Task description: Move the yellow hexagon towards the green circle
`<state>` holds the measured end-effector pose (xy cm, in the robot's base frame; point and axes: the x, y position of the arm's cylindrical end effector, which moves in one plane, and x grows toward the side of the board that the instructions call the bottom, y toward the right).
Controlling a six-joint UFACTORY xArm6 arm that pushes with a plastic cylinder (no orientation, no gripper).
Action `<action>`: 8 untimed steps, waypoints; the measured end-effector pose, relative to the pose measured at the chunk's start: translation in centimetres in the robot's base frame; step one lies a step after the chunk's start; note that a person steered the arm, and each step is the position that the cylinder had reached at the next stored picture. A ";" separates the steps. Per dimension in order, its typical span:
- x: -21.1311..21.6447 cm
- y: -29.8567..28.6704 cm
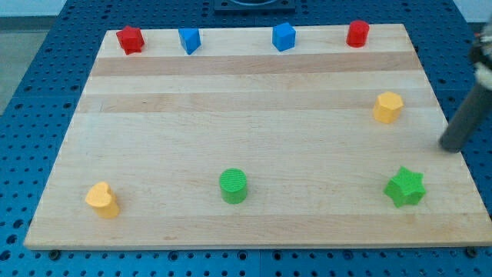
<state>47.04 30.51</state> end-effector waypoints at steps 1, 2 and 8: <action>-5.7 -4.1; -7.2 -11.9; 0.6 -18.0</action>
<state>47.61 12.46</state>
